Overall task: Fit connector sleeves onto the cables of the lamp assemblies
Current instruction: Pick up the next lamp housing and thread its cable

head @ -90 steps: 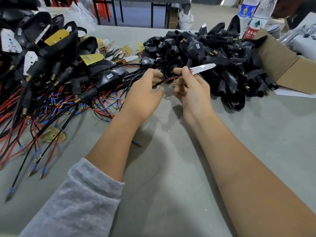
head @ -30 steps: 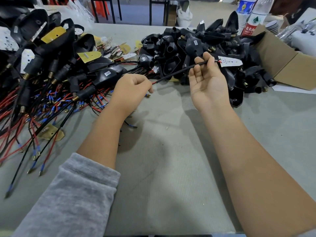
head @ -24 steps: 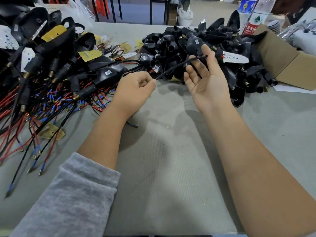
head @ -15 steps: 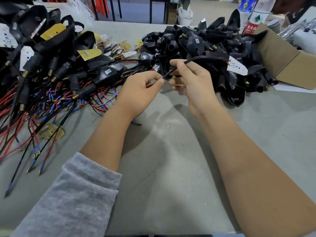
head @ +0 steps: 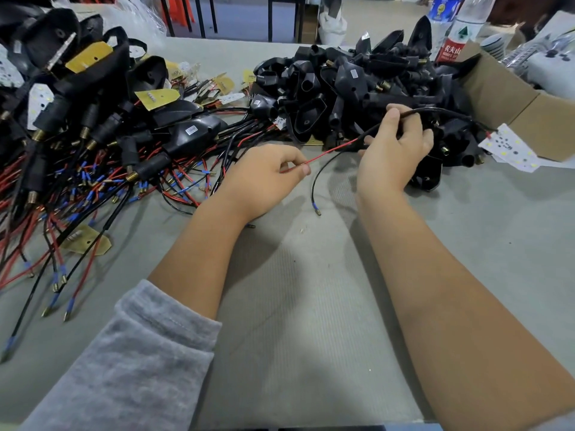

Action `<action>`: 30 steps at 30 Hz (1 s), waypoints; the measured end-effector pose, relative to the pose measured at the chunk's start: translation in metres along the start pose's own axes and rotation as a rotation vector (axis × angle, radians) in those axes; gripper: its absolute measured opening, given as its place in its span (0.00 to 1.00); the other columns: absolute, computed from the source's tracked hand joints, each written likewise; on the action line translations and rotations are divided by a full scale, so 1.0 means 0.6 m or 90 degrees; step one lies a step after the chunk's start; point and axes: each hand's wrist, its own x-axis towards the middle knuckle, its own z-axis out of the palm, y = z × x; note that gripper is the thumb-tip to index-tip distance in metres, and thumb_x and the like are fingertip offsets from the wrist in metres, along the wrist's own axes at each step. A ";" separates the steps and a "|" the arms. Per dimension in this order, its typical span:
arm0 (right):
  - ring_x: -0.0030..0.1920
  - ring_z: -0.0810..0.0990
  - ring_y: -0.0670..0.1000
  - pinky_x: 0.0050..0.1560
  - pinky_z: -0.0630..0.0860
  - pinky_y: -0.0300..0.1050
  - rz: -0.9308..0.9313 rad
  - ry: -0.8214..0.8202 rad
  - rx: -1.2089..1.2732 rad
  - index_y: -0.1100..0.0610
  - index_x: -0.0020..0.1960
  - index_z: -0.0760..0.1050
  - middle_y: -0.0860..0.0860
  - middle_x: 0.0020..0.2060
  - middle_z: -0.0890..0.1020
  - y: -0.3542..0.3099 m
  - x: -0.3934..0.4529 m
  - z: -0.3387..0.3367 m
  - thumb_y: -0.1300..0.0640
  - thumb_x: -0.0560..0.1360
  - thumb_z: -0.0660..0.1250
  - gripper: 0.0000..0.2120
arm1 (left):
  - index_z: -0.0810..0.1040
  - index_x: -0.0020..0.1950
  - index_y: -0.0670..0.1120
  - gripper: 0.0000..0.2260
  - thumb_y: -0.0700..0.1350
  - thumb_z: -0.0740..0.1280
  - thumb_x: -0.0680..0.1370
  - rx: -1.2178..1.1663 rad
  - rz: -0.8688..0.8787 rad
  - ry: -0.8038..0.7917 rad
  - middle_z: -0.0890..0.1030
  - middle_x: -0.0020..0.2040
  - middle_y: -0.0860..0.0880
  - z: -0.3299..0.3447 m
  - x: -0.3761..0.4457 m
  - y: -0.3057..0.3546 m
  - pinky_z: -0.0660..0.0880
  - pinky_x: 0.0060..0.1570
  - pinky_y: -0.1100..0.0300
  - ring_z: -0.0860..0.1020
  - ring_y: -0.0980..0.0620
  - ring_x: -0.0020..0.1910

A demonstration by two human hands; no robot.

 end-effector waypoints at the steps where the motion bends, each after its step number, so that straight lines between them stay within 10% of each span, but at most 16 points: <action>1: 0.60 0.79 0.59 0.58 0.77 0.59 0.007 0.006 -0.012 0.43 0.45 0.74 0.52 0.76 0.56 -0.003 0.000 -0.001 0.50 0.81 0.59 0.09 | 0.82 0.48 0.52 0.07 0.50 0.64 0.80 0.001 -0.001 -0.003 0.71 0.31 0.54 -0.001 -0.001 0.001 0.66 0.38 0.56 0.68 0.58 0.31; 11: 0.30 0.71 0.40 0.36 0.68 0.26 0.061 0.080 0.070 0.55 0.43 0.76 0.48 0.53 0.63 0.006 -0.026 0.021 0.57 0.81 0.60 0.10 | 0.80 0.48 0.49 0.13 0.52 0.59 0.81 0.033 -0.025 -0.034 0.79 0.36 0.49 -0.005 -0.005 0.004 0.76 0.47 0.46 0.77 0.49 0.39; 19: 0.35 0.76 0.42 0.40 0.72 0.34 0.126 0.078 0.047 0.47 0.41 0.74 0.51 0.65 0.68 -0.002 -0.004 0.005 0.51 0.80 0.59 0.10 | 0.82 0.49 0.50 0.11 0.50 0.60 0.81 0.035 -0.034 -0.019 0.82 0.42 0.46 -0.001 -0.006 0.002 0.76 0.49 0.47 0.78 0.48 0.44; 22: 0.45 0.82 0.58 0.53 0.79 0.56 0.162 0.023 -0.010 0.48 0.36 0.73 0.50 0.48 0.79 -0.007 0.003 -0.005 0.52 0.78 0.60 0.11 | 0.82 0.48 0.46 0.12 0.49 0.60 0.81 0.034 -0.030 -0.008 0.81 0.40 0.44 0.001 -0.006 0.000 0.75 0.49 0.45 0.77 0.46 0.42; 30: 0.30 0.79 0.52 0.38 0.79 0.50 0.184 -0.013 0.007 0.54 0.39 0.73 0.47 0.30 0.75 0.000 0.016 -0.011 0.55 0.79 0.60 0.11 | 0.82 0.47 0.51 0.10 0.47 0.61 0.81 -0.069 -0.075 0.027 0.78 0.31 0.54 0.005 0.000 -0.011 0.71 0.41 0.60 0.73 0.63 0.29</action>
